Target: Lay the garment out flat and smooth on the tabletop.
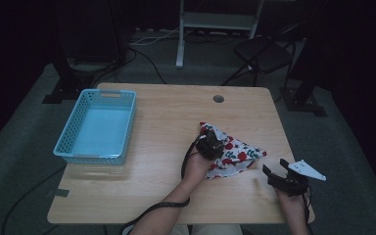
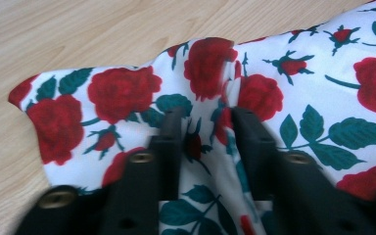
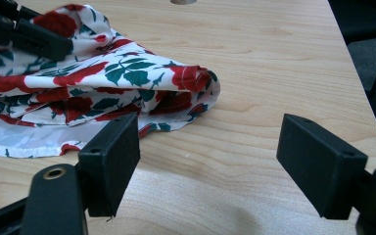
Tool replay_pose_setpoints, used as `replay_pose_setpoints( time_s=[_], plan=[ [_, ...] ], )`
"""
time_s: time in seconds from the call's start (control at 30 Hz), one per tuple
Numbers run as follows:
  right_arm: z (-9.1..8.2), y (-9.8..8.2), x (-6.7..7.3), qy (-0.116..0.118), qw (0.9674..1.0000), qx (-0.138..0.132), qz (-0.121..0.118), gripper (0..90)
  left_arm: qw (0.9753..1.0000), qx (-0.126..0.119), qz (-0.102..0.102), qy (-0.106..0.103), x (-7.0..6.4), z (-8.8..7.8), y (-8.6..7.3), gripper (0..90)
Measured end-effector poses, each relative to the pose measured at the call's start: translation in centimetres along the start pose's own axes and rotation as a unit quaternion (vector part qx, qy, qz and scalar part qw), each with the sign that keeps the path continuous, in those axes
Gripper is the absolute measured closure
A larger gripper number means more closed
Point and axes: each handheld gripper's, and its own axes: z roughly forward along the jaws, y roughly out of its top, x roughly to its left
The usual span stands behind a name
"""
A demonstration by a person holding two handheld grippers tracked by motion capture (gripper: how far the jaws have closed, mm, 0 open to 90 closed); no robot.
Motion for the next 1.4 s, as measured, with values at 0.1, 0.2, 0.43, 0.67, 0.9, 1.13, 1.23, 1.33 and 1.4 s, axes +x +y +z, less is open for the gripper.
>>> replay_pose_setpoints(
  time_s=[0.1,0.2,0.43,0.67,0.9,1.13,1.23,1.33,1.4],
  plan=[
    [0.0,0.0,0.0,-0.001,1.0000,0.000,-0.001,23.5,0.9999,-0.008,-0.005,-0.007,0.3,-0.5,0.1,82.7],
    [0.0,0.0,0.0,-0.001,1.0000,0.000,0.001,23.5,0.9996,-0.020,-0.017,-0.015,0.9,-1.4,0.3,83.4],
    [0.0,0.0,0.0,-0.001,1.0000,-0.001,0.003,23.5,0.9981,-0.049,-0.037,-0.002,2.4,-4.0,0.0,83.4],
    [0.0,0.0,-0.1,-0.003,1.0000,-0.001,0.004,23.5,0.9958,-0.058,-0.066,0.025,5.1,-6.0,-1.7,83.3],
    [0.0,0.0,-0.1,-0.006,0.9999,-0.001,0.009,23.4,0.9922,-0.059,-0.097,0.051,7.7,-7.1,-4.2,82.9],
    [0.0,0.0,-0.1,-0.008,0.9999,0.000,0.010,23.4,0.9889,-0.050,-0.127,0.059,9.3,-7.2,-6.4,82.3],
    [0.0,0.0,-0.1,-0.007,0.9999,0.001,0.009,23.4,0.9871,-0.048,-0.139,0.064,10.0,-7.2,-7.1,81.3],
    [0.1,0.0,-0.1,-0.006,0.9999,0.003,0.009,23.4,0.9855,-0.039,-0.149,0.071,10.8,-7.2,-7.8,79.5],
    [0.1,0.0,-0.1,-0.005,0.9999,0.004,0.010,23.4,0.9842,-0.036,-0.156,0.076,11.3,-7.3,-8.2,79.3]
  ],
)
